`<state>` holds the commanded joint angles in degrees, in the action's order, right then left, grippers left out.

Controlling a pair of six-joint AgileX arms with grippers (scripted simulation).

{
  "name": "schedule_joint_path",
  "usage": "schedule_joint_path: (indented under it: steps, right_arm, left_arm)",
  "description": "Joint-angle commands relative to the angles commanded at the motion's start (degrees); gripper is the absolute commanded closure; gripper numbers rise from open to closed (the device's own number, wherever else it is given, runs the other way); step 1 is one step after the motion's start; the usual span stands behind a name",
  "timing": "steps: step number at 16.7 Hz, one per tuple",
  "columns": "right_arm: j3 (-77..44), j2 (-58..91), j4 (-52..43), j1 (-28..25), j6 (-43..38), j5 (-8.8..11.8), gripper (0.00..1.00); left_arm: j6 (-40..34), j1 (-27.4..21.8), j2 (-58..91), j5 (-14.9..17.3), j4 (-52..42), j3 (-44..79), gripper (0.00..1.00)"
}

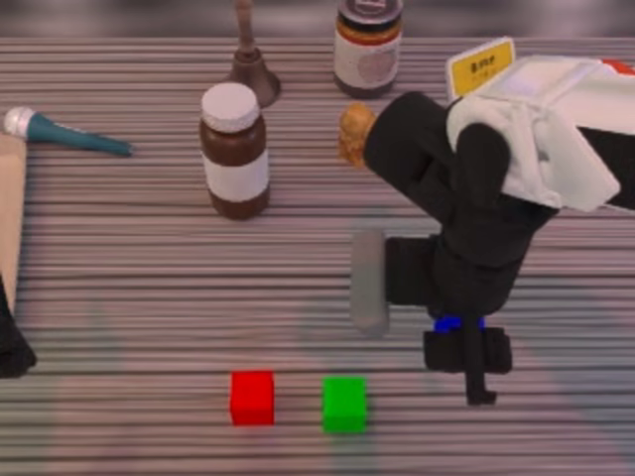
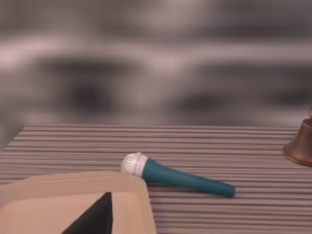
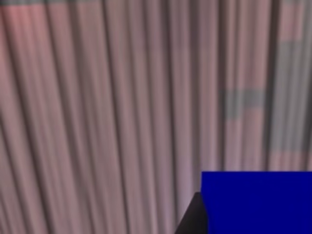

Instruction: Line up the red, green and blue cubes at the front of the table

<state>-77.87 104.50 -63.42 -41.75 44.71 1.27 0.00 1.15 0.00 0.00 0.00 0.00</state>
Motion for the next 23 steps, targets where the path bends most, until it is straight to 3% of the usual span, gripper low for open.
schedule_joint_path:
  steps: [9, 16, 21, 23]
  right_arm:
    - [4.58, -3.28, 1.95, -1.37, 1.53, 0.07, 1.0]
    - [13.49, 0.94, 15.65, -1.74, 1.59, 0.05, 1.0]
    - [14.37, 1.42, 16.81, -1.81, 1.62, 0.02, 1.0]
    - [14.37, 1.42, 16.81, -1.81, 1.62, 0.02, 0.85]
  left_arm:
    - [0.0, 0.0, 0.0, 0.0, 0.0, 0.0, 0.0]
    - [0.0, 0.0, 0.0, 0.0, 0.0, 0.0, 0.0]
    - [0.0, 0.0, 0.0, 0.0, 0.0, 0.0, 0.0]
    - [0.0, 0.0, 0.0, 0.0, 0.0, 0.0, 0.0]
